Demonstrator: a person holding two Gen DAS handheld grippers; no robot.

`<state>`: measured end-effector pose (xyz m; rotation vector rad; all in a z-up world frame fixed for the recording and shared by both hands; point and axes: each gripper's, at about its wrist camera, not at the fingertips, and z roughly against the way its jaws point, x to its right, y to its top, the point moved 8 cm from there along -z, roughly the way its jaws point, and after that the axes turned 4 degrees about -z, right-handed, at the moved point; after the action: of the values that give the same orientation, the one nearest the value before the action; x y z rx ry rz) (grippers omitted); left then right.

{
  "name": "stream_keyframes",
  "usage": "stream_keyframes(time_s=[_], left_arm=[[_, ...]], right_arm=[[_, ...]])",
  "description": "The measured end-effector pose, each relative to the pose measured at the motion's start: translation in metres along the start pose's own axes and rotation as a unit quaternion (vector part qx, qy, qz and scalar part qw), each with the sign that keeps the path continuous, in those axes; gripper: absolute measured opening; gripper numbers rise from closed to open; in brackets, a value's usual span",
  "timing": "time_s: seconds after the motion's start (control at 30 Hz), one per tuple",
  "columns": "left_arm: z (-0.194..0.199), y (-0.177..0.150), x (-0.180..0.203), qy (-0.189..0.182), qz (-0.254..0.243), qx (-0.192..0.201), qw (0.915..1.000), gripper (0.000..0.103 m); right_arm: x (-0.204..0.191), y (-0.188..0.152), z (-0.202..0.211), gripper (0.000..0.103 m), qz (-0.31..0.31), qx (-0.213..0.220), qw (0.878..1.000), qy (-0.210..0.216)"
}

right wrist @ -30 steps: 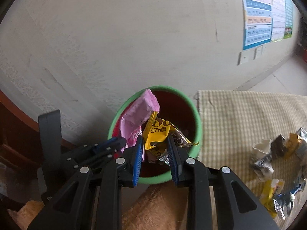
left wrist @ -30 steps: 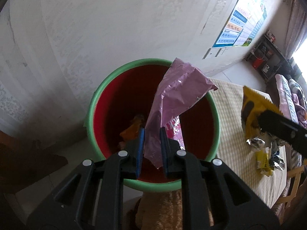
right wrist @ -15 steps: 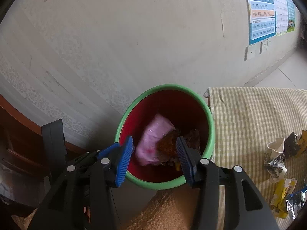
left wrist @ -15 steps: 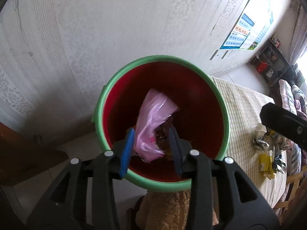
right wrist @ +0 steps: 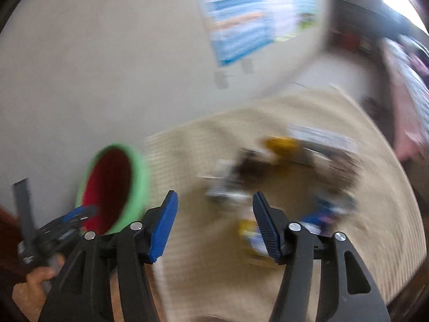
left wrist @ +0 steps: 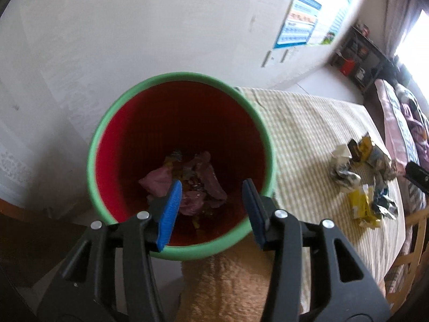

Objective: Collect trash
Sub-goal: 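Grasp the white-and-black paper cup with the left gripper while the right grasps the blue snack bag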

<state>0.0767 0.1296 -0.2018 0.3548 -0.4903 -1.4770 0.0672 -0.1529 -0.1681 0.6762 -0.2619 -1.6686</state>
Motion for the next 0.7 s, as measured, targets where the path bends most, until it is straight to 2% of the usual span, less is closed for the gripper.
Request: stream_keyframes(time_s=[0.1,0.17,0.23,0.27,0.3,0.33,0.37,0.43,0.5,0.6,0.7], left_arm=[[-0.002,-0.001,0.020,-0.005,-0.020,-0.007,0.9998,0.045],[-0.003,-0.001,0.042,-0.012,-0.039,-0.011,0.9991,0.046],[-0.004,-0.001,0.061,-0.020,-0.053,-0.016,0.9982,0.047],[-0.005,-0.001,0.073,-0.027,-0.063,-0.019,0.9975,0.047],[-0.005,-0.002,0.081,-0.031,-0.069,-0.021,0.9969,0.048],[-0.005,-0.002,0.093,-0.039,-0.077,-0.025,0.9959,0.048],[-0.006,-0.003,0.104,-0.045,-0.086,-0.028,0.9949,0.048],[-0.008,-0.005,0.122,-0.053,-0.101,-0.032,0.9930,0.048],[-0.012,-0.005,0.141,-0.060,-0.118,-0.037,0.9905,0.048],[-0.022,0.000,0.167,-0.074,-0.131,-0.042,0.9876,0.048],[-0.038,0.010,0.192,-0.080,-0.140,-0.041,0.9861,0.048]], right_arm=[[0.056,-0.022,-0.006,0.060,-0.092,-0.025,0.995,-0.012],[0.076,-0.039,-0.014,0.060,-0.139,-0.042,0.989,0.001],[0.085,-0.051,-0.025,0.055,-0.160,-0.061,0.985,0.017],[0.086,-0.054,-0.028,0.052,-0.163,-0.065,0.984,0.023],[0.087,-0.056,-0.032,0.044,-0.165,-0.069,0.983,0.031],[0.088,-0.056,-0.033,0.030,-0.170,-0.071,0.982,0.040],[0.088,-0.055,-0.032,0.022,-0.172,-0.070,0.982,0.044],[0.094,-0.052,-0.025,0.017,-0.167,-0.054,0.983,0.047],[0.097,-0.046,-0.011,0.016,-0.150,-0.029,0.988,0.037],[0.104,-0.041,0.005,0.016,-0.122,0.000,0.993,0.011],[0.113,-0.045,0.010,0.017,-0.107,0.011,0.994,-0.020]])
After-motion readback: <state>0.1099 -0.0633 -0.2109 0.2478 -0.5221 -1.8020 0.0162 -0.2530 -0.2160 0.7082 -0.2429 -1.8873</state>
